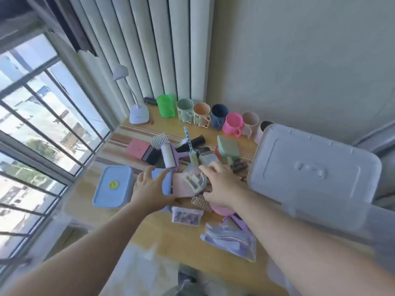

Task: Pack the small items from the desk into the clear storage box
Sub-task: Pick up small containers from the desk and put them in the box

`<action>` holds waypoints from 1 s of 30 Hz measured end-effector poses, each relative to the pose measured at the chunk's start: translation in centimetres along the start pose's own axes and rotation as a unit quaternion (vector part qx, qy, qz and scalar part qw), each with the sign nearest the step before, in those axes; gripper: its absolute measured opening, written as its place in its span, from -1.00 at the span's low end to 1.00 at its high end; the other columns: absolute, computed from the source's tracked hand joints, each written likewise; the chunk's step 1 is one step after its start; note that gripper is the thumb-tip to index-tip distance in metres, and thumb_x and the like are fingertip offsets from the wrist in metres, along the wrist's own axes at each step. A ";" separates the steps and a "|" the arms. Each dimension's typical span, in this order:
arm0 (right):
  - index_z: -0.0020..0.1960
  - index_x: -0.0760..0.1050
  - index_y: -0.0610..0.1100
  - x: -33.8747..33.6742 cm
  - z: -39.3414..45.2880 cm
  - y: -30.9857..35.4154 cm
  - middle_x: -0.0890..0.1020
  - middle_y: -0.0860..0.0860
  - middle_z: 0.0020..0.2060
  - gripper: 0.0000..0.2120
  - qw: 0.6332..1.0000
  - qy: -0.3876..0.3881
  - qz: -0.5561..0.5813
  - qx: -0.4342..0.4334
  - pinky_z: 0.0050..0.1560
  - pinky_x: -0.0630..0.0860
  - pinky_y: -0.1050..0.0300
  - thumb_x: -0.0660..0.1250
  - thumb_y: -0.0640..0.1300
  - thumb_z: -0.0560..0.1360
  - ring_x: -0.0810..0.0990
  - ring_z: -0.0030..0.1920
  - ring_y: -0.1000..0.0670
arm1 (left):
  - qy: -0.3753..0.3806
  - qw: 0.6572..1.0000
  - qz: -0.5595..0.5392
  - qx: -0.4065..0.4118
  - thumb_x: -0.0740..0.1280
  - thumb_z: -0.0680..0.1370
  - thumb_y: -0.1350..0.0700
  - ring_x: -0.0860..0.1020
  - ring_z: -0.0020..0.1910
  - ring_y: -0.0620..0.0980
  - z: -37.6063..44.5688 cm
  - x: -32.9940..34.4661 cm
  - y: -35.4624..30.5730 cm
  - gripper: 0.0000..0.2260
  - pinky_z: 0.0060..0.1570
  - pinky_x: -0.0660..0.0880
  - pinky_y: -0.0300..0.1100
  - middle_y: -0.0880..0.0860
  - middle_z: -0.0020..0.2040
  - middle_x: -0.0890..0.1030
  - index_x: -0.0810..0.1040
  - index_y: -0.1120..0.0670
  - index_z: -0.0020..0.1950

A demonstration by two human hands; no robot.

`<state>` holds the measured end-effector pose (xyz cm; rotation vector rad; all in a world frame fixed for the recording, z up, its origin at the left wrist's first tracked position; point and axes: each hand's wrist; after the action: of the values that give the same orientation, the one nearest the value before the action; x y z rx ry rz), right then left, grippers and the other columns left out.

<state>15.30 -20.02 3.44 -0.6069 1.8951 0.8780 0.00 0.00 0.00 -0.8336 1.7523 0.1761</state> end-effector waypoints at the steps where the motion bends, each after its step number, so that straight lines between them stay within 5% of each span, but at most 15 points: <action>1: 0.59 0.13 0.15 0.8 1.2 0.6 0.23 0.04 0.46 -0.19 1.000 0.008 0.000 -0.001 0.18 0.54 -0.14 0.45 0.07 0.45 0.24 0.46 -0.17 | 0.009 1.000 -0.003 0.002 0.41 0.37 -0.32 0.03 0.56 0.21 0.9 0.2 0.5 -0.13 0.48 0.21 0.22 0.04 0.60 0.02 0.09 -0.27 0.60; 9: 0.64 -0.07 0.24 6.7 7.0 1.3 -0.05 -0.08 0.61 0.02 0.997 0.043 -0.051 0.046 0.36 0.45 -0.17 0.54 0.05 0.43 0.10 0.55 -0.25 | 0.049 0.998 0.024 0.008 0.42 0.37 -0.29 0.03 0.52 0.32 5.1 4.2 2.2 -0.09 0.44 0.25 0.22 0.07 0.59 -0.16 -0.02 -0.28 0.59; 15: 0.63 -0.12 0.28 8.5 7.9 0.7 0.06 -0.04 0.55 0.02 0.998 0.020 -0.013 0.053 0.25 0.48 -0.10 0.53 0.17 0.44 0.25 0.44 -0.20 | 0.043 0.997 -0.042 -0.041 0.46 0.28 -0.24 0.41 0.29 0.41 5.3 6.2 3.1 0.00 0.02 0.56 0.15 0.07 0.59 -0.23 -0.12 -0.37 0.54; 21: 0.54 0.05 0.26 6.4 6.2 0.3 0.18 0.01 0.47 -0.07 0.998 -0.006 0.048 0.037 0.06 0.57 -0.11 0.56 0.06 0.37 0.35 0.31 -0.17 | 0.067 0.994 -0.031 -0.086 0.39 0.29 -0.20 0.41 0.25 0.31 5.1 3.3 3.1 0.04 0.06 0.52 0.11 0.17 0.50 0.14 -0.28 -0.40 0.54; 30: 0.55 0.14 0.22 -2.6 -5.4 -4.1 0.30 0.12 0.36 -0.04 0.967 -0.176 0.174 0.060 0.15 0.60 -0.07 0.60 0.17 0.30 0.45 0.29 0.04 | -0.039 0.995 -0.025 0.092 0.42 0.25 -0.12 0.38 0.31 0.22 -0.4 -5.8 -6.5 0.05 0.01 0.53 0.07 0.07 0.43 0.21 -0.20 -0.42 0.56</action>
<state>16.45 -26.68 6.13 -0.0325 1.7351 1.0077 4.36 -2.42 7.20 -0.7255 1.6455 0.0132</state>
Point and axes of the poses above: each hand's wrist, its own z-axis towards the middle knuckle, its own x-axis out of the palm, y = z × x
